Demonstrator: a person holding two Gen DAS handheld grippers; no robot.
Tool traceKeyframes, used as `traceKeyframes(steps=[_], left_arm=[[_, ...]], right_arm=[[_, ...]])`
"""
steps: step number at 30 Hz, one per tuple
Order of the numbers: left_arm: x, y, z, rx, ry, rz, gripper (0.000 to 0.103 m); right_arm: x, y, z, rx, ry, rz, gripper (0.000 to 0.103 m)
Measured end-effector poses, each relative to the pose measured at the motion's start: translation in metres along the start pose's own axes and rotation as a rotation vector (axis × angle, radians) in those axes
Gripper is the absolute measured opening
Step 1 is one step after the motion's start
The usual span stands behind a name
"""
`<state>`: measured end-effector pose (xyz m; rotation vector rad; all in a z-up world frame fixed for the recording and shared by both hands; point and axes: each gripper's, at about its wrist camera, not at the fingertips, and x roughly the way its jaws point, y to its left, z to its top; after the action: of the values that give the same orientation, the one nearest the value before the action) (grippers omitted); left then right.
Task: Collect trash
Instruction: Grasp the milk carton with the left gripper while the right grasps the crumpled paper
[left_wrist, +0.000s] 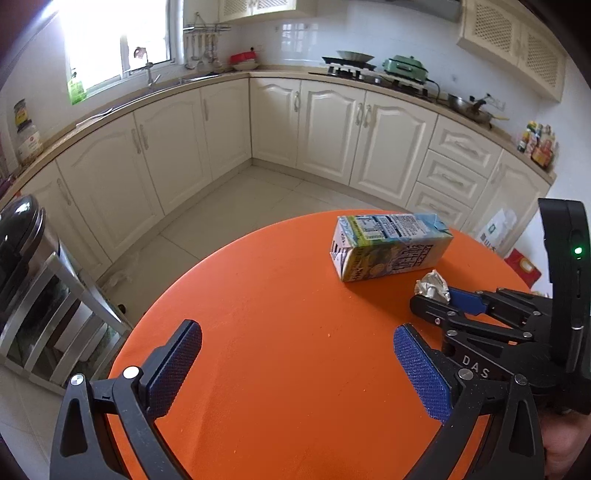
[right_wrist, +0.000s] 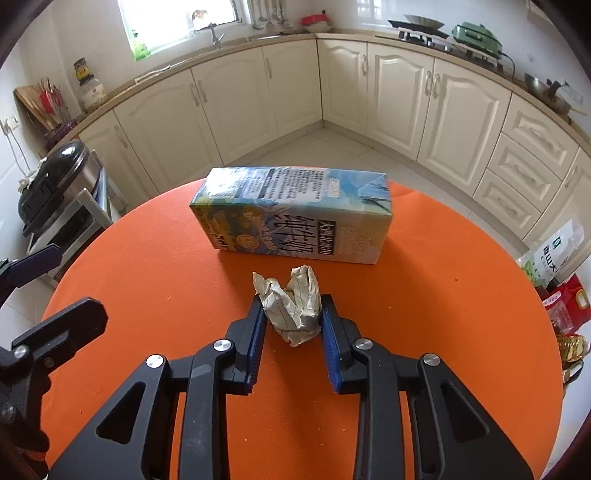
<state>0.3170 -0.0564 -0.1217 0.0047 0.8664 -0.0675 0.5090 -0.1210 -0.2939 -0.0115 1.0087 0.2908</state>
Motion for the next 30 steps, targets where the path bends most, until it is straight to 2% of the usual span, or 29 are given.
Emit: traceKeyframes(steps=[5, 9, 15, 17, 21, 22, 23, 24, 26, 28, 30], left_arm=[[0.036, -0.017, 0.033, 0.139, -0.001, -0.039, 0.102], [0.076, -0.018, 0.057, 0.201, 0.011, -0.074, 0.102], [0.129, -0.022, 0.078, 0.351, 0.024, -0.124, 0.102], [0.147, -0.025, 0.086, 0.409, 0.035, -0.155, 0.102], [0.178, -0.022, 0.106, 0.513, 0.035, -0.264, 0.1], [0.183, -0.019, 0.11, 0.523, 0.034, -0.291, 0.095], [0.189, -0.014, 0.116, 0.521, 0.042, -0.321, 0.078], [0.195, -0.01, 0.12, 0.509, 0.059, -0.345, 0.066], [0.203, -0.005, 0.128, 0.489, 0.07, -0.339, 0.045], [0.204, -0.003, 0.129, 0.481, 0.075, -0.345, 0.039], [0.196, -0.008, 0.122, 0.482, 0.06, -0.351, 0.038]], right_arm=[[-0.012, -0.016, 0.002, 0.045, -0.015, -0.003, 0.028], [-0.015, -0.022, 0.004, 0.065, -0.017, -0.022, 0.028], [-0.016, -0.033, 0.004, 0.101, -0.01, -0.067, 0.028], [-0.018, -0.038, 0.003, 0.116, -0.005, -0.091, 0.028], [-0.023, -0.049, 0.0, 0.136, 0.004, -0.131, 0.028], [-0.024, -0.051, -0.001, 0.139, 0.006, -0.137, 0.028], [-0.025, -0.053, -0.002, 0.14, 0.007, -0.144, 0.028], [-0.027, -0.055, -0.003, 0.14, 0.008, -0.149, 0.028], [-0.029, -0.057, -0.006, 0.146, 0.012, -0.152, 0.028], [-0.034, -0.06, -0.01, 0.155, 0.01, -0.149, 0.028], [-0.04, -0.061, -0.014, 0.16, 0.005, -0.146, 0.028]])
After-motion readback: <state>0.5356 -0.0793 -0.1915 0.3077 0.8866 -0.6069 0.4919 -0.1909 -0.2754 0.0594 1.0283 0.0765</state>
